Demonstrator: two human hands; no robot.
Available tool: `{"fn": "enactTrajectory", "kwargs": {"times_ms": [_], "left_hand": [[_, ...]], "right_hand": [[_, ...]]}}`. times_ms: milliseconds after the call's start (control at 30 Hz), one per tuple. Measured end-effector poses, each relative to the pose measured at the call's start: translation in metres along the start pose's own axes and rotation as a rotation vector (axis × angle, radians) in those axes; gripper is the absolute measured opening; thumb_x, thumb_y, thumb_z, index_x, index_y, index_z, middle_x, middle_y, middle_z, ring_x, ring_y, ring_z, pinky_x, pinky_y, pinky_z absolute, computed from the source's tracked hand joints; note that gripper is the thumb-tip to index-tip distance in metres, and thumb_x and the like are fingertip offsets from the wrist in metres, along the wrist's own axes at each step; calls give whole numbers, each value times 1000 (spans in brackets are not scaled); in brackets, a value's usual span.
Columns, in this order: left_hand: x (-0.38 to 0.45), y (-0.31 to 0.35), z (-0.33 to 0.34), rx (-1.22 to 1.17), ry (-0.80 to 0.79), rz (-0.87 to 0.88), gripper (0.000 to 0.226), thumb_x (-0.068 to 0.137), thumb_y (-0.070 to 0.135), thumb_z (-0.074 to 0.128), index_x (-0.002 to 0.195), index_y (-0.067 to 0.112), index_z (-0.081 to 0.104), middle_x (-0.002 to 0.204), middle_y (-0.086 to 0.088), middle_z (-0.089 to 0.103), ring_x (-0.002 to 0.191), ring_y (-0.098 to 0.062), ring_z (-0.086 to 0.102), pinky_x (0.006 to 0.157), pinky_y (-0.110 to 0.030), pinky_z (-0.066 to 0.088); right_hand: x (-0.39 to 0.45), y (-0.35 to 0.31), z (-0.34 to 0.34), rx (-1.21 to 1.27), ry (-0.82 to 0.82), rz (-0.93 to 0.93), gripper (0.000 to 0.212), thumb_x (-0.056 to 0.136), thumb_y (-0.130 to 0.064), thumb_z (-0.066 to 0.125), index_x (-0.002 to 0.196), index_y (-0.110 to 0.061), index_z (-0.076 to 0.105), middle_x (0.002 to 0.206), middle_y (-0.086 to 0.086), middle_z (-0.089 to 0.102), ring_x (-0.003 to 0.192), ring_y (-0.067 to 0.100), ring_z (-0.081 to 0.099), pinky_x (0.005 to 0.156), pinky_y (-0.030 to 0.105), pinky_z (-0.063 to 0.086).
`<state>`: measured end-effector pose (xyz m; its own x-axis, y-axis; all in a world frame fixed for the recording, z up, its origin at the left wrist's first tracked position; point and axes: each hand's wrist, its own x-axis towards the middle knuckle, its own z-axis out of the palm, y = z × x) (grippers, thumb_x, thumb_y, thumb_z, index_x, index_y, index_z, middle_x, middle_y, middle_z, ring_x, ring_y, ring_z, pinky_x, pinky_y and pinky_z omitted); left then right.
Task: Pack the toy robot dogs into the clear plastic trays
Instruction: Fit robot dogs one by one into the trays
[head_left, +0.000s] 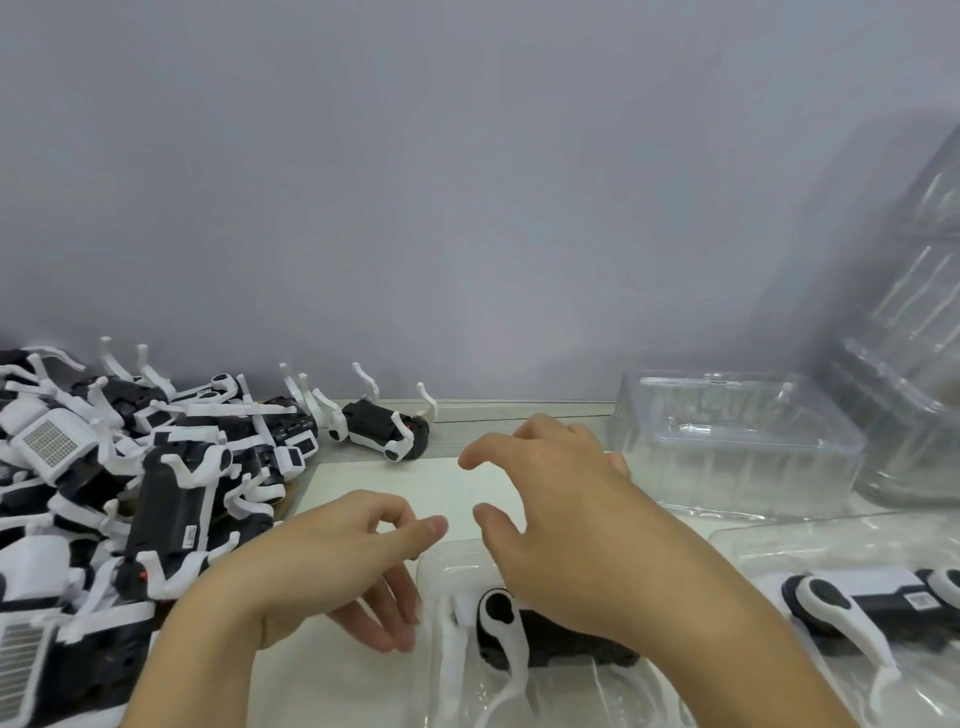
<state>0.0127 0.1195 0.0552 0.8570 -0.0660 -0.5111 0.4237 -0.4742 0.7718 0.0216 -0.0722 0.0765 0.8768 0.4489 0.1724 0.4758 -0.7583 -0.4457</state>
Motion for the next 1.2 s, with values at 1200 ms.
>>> {"fn": "enactTrajectory", "kwargs": {"times_ms": [1200], "left_hand": [[35, 37, 128, -287, -422, 357, 49, 101, -6, 39, 144, 16, 49, 148, 10, 49, 134, -11, 49, 103, -35, 51]], "right_hand": [[12, 89, -17, 30, 306, 416, 37, 97, -18, 43, 130, -22, 60, 134, 3, 59, 128, 26, 49, 106, 40, 41]]}}
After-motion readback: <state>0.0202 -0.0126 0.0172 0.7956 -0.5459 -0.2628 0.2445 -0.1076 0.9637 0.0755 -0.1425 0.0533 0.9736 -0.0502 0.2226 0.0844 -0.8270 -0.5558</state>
